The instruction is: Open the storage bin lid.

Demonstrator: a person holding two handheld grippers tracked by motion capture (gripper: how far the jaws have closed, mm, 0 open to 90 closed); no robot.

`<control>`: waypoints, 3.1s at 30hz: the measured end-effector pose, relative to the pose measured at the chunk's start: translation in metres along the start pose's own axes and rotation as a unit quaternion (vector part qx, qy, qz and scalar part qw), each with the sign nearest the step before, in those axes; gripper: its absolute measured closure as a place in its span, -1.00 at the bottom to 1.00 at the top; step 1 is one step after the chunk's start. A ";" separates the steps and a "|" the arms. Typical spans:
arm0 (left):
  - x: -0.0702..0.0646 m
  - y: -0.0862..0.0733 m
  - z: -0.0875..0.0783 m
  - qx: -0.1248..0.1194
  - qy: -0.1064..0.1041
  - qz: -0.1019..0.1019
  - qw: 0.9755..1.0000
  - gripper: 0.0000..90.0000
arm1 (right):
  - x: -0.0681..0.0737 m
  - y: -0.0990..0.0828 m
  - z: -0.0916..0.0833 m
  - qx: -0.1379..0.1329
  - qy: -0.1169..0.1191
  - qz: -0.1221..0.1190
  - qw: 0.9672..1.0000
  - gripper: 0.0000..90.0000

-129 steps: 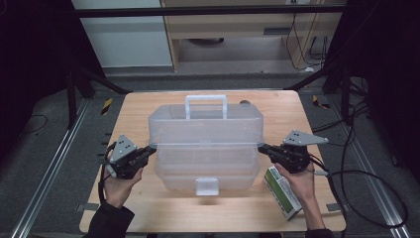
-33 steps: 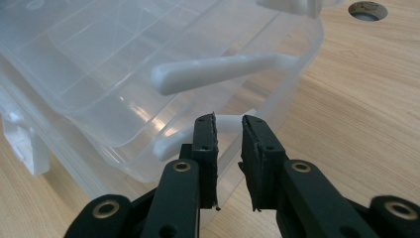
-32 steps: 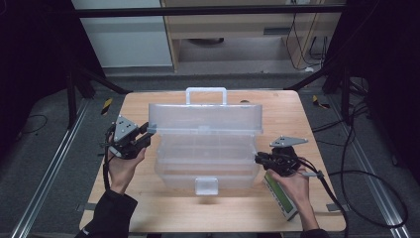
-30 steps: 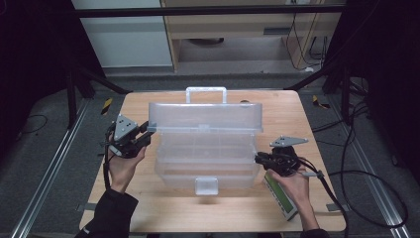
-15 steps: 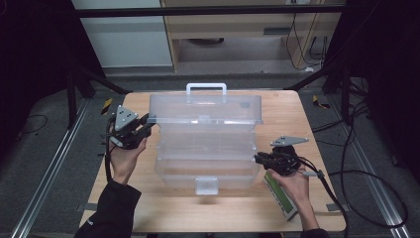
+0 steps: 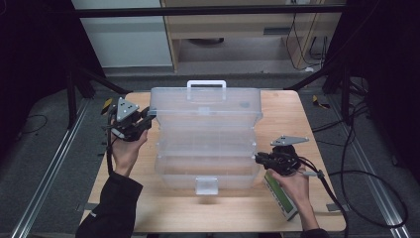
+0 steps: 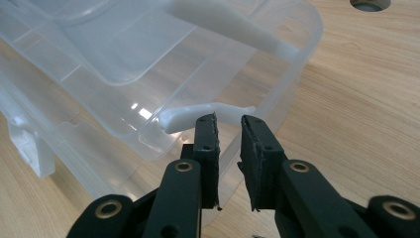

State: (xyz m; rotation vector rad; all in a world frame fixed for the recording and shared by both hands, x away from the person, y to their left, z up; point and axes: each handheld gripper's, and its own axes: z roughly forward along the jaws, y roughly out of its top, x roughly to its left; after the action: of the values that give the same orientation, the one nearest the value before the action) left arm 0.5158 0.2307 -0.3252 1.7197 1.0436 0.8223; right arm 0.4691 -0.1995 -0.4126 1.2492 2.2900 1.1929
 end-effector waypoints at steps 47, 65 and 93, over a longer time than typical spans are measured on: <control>0.016 0.032 0.051 0.003 0.027 -0.008 1.000 0.74 | 0.000 0.000 0.000 0.000 0.002 -0.006 1.000 0.72; 0.022 0.037 0.069 0.007 0.028 -0.015 0.999 0.74 | 0.000 0.000 0.000 0.000 0.001 -0.007 1.000 0.71; 0.029 0.042 0.105 0.024 0.048 -0.019 0.998 0.71 | -0.001 0.000 0.001 -0.001 0.002 -0.015 1.000 0.69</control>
State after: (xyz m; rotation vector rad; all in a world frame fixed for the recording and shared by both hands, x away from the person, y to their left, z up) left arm 0.6304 0.2102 -0.3200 1.7089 1.1661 0.8677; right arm 0.4700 -0.1995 -0.4132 1.2083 2.3025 1.1880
